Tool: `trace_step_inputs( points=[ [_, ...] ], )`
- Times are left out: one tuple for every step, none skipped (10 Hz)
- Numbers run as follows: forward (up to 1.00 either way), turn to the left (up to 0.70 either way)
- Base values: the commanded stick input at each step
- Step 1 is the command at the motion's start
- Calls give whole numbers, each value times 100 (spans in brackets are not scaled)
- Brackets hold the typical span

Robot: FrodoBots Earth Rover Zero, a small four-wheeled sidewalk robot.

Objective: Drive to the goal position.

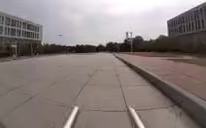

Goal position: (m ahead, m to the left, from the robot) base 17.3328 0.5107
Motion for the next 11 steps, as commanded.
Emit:
trace_step_inputs(
  points=[
    [70, -13],
    [69, 0],
    [69, 0],
    [69, 0],
    [69, 0],
    [69, 0],
    [69, 0],
    [69, 0],
    [69, 0],
    [69, 0],
    [69, 0]
  ],
)
